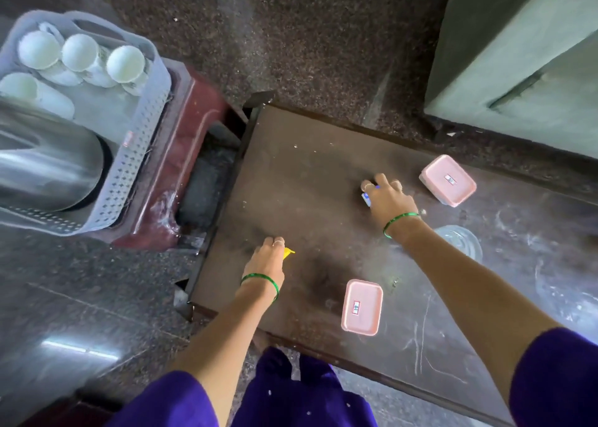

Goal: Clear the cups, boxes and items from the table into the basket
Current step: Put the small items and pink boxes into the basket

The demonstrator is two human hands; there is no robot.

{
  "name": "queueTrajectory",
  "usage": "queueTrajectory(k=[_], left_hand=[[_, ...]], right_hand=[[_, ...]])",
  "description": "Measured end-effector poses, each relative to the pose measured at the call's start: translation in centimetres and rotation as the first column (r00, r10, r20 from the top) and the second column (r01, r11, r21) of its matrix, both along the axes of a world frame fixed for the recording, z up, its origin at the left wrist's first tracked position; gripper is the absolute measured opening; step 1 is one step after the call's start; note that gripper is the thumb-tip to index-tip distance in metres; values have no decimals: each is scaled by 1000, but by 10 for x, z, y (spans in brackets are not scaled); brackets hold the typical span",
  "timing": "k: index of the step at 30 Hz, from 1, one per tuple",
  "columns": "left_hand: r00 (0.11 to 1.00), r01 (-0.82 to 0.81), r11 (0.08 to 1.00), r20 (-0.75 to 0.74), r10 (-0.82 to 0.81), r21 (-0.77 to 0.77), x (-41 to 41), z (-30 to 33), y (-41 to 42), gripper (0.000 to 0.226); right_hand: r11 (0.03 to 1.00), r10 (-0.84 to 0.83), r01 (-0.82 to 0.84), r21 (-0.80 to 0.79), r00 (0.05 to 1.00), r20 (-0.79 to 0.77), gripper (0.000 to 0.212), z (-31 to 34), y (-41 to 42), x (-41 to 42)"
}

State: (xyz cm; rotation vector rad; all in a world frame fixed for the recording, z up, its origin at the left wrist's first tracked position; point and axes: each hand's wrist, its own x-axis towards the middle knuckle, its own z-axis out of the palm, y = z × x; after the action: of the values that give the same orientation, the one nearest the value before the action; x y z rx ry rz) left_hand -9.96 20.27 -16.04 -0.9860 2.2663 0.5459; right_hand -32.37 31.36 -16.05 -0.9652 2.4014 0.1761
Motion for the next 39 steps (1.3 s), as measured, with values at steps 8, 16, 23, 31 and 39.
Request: queueTrajectory(k=[8,16,23,31,39], left_hand=[[981,-149,985,-112,159,92,13,29,-25,28],[919,-295,954,-257,298,50,49,83,-75,25],[729,-494,869,-548,410,-7,107,134,-148,32],[643,-587,809,-621,448,-25,151,143,-215,30],[652,-555,831,-599,464,40,185,135,-243,29]], right_hand=[[996,9,-9,-93,1000,5,39,31,-31,3],[953,186,-178,-245,983,10,41,90,-112,46],[652,591,-546,-526,801,-99,38,147,-217,128],[521,735,-673,-525,667,-125,37,141,-307,188],[638,753,-686,-349,651,98,40,119,-333,200]])
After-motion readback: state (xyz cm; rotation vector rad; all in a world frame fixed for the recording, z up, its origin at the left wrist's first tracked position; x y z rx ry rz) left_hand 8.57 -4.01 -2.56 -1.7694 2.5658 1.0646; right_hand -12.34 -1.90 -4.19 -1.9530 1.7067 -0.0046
